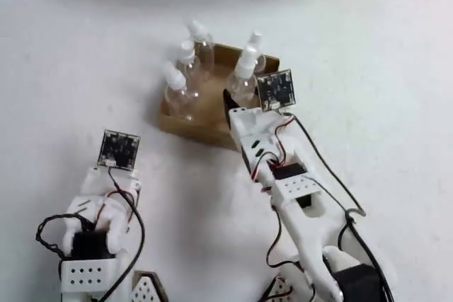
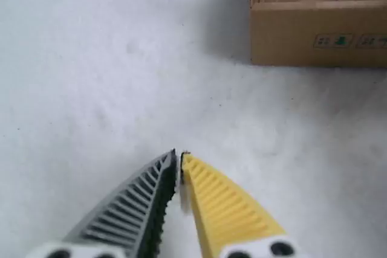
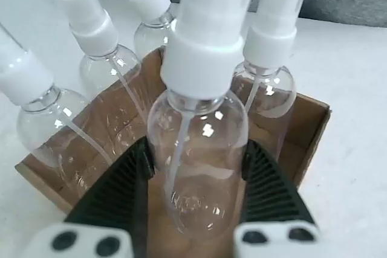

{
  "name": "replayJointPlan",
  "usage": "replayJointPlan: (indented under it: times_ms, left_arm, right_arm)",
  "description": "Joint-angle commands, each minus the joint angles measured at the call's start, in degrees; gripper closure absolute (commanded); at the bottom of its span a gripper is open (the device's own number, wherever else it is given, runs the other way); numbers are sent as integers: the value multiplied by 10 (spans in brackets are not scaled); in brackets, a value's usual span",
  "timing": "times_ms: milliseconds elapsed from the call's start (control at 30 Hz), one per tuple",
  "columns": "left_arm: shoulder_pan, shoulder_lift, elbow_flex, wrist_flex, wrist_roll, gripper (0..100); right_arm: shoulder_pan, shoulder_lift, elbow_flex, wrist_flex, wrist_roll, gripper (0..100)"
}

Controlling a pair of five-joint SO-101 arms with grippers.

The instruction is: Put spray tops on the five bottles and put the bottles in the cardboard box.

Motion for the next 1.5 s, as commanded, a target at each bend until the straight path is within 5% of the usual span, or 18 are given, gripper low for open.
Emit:
replayJointPlan:
  times_ms: [0, 1467]
  left_arm:
    - [8, -1, -2, 1, -6, 980]
    - [7, -1, -2, -2, -5, 980]
  right_arm:
    - [7, 7, -35, -29, 8, 983]
    - [34, 51, -49, -36, 9, 983]
